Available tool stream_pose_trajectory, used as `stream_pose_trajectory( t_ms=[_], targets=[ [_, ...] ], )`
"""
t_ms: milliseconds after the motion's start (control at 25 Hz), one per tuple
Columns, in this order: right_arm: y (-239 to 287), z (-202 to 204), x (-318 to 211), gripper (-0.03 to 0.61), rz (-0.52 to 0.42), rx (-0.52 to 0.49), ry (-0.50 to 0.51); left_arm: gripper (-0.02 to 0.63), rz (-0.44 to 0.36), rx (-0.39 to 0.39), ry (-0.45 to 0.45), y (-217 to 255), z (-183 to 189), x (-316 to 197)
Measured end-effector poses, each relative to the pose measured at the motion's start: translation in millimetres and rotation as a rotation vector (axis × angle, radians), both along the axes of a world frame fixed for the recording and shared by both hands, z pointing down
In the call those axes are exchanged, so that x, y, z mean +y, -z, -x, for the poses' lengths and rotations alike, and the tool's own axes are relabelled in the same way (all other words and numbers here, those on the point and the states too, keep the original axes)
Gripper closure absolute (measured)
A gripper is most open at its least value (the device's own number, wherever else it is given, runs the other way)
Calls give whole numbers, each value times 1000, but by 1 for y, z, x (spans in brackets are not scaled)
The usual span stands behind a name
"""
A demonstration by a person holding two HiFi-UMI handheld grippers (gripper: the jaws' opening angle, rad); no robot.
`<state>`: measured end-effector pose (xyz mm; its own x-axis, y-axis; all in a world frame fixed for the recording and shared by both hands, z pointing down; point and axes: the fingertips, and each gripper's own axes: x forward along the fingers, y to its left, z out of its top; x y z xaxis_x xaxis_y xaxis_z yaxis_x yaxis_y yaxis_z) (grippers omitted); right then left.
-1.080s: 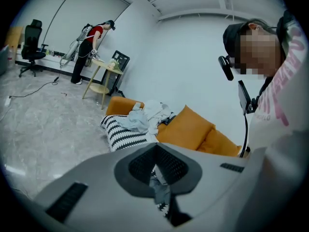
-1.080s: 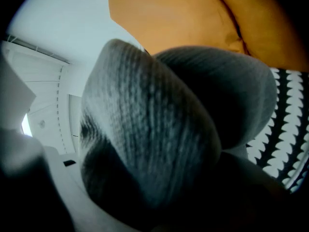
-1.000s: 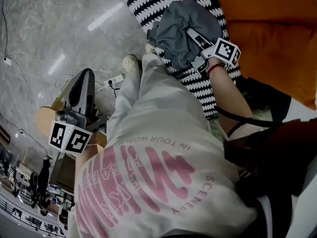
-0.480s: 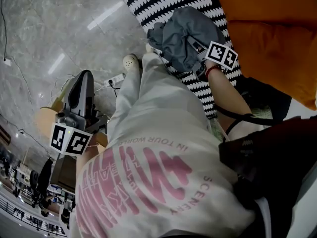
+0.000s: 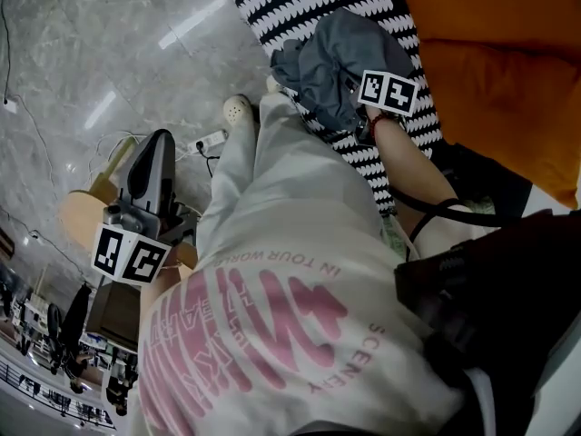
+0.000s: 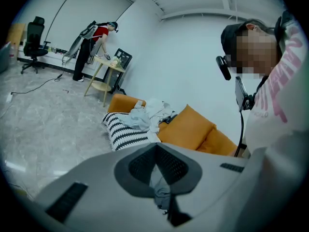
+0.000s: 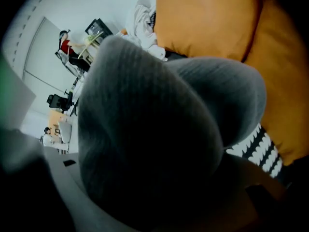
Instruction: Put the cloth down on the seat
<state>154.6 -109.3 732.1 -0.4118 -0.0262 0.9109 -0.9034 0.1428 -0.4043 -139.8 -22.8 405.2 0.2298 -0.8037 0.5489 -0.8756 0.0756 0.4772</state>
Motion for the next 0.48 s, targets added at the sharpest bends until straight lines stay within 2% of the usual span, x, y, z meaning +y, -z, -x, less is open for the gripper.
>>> stream_pose_trajectory(
  t_ms=[120, 480],
  targets=[
    [-3, 5, -1, 301, -4, 48, 80, 604, -9, -9, 14, 3, 2, 2],
    [-12, 11, -3, 301, 57, 123, 194, 604, 12, -15, 31, 6, -4, 9]
  ],
)
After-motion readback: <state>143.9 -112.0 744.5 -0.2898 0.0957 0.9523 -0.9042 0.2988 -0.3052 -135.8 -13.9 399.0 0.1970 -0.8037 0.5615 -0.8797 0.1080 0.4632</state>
